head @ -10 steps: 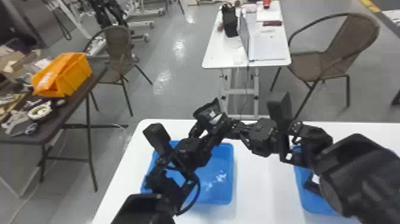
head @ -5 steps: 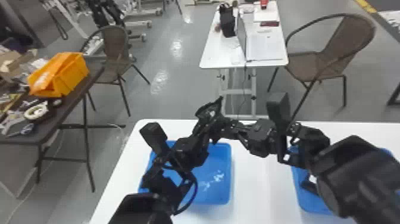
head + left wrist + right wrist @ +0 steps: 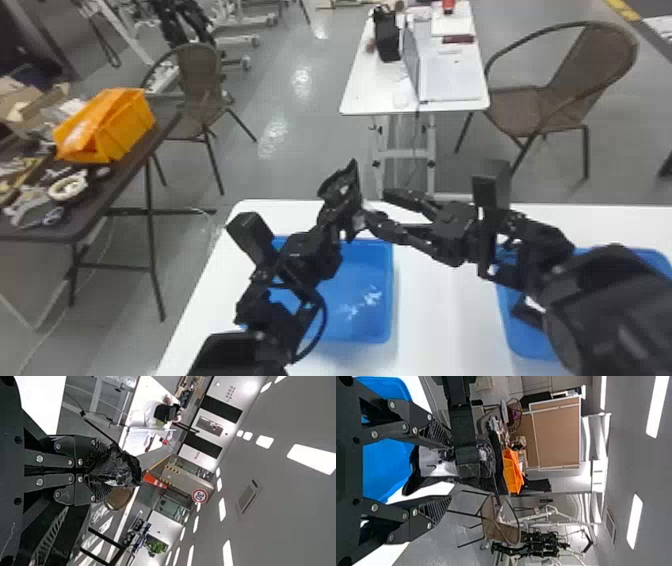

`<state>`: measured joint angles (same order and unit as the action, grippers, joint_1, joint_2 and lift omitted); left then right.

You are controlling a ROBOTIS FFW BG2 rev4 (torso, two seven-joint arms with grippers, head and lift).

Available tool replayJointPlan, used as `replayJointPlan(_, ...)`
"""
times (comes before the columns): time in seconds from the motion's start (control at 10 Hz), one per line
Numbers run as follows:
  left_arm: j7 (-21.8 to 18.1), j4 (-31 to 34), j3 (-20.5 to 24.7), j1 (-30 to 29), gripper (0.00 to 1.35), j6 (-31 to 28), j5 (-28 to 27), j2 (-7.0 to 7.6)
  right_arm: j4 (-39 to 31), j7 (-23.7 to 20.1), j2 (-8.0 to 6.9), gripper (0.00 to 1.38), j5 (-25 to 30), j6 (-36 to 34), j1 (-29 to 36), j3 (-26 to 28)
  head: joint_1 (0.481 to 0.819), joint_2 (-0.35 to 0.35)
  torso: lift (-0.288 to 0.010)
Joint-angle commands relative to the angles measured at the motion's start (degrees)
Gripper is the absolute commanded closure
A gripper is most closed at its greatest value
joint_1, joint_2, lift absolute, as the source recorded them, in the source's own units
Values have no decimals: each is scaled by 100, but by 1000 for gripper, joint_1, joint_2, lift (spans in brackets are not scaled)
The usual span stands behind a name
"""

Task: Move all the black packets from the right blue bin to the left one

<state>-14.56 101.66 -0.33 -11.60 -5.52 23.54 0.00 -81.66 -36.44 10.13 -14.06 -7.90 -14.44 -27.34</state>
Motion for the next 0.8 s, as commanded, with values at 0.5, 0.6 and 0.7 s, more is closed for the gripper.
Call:
replayJointPlan(0.5, 357, -1632, 762, -80, 1208, 1510, -2195, -15, -1062, 216, -389, 193, 914, -361, 1356, 1732, 695, 239, 0)
replayJointPlan(0.6, 357, -1878, 710, -44, 976, 1773, -2028, -15, -1089, 252, -433, 188, 931, -361, 1435, 1847, 695, 232, 0)
replayJointPlan(0.7, 349, -2019, 639, -36, 498, 2028, -1747, -15, -1124, 252, -433, 188, 949, -361, 1462, 1882, 695, 220, 0)
